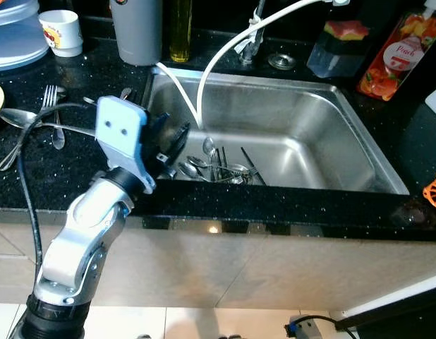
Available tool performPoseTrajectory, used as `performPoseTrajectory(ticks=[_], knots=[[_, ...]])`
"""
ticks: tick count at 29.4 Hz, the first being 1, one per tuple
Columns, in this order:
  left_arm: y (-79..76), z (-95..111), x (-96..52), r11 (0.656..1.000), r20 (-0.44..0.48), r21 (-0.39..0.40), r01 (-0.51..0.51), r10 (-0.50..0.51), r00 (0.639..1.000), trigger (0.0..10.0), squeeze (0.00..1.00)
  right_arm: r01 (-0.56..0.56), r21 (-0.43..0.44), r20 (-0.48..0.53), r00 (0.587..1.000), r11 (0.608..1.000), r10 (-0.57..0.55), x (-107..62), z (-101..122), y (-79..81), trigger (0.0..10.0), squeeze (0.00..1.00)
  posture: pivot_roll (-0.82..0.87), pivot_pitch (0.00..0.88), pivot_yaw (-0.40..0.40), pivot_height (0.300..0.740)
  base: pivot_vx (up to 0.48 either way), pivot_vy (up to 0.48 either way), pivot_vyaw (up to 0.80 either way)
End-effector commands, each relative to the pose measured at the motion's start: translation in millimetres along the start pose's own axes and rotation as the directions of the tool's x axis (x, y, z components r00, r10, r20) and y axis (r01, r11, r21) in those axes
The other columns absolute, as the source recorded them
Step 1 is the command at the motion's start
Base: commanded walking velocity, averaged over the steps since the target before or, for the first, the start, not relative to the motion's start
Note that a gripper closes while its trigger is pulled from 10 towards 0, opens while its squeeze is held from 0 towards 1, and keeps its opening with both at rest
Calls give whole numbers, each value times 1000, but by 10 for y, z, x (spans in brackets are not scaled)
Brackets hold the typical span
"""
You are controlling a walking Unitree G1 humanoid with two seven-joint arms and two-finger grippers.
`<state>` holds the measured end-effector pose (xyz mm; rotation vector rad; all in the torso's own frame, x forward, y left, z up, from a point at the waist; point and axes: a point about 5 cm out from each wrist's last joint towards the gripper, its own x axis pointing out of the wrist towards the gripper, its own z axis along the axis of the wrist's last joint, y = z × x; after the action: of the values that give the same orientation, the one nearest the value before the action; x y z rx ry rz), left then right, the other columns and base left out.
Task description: Kitchen organization
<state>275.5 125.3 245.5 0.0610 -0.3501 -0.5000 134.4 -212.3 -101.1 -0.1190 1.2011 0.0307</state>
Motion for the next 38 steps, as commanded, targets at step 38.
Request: performPoseTrajectory(ticks=[38], knots=[[-191,-1175,-565,979,-475,-193,68,-154,867,10000,0,9,23,-45,999,1000,-8,-18,-172,-38,10000,0,147,106,-78,740,-172,0,0]])
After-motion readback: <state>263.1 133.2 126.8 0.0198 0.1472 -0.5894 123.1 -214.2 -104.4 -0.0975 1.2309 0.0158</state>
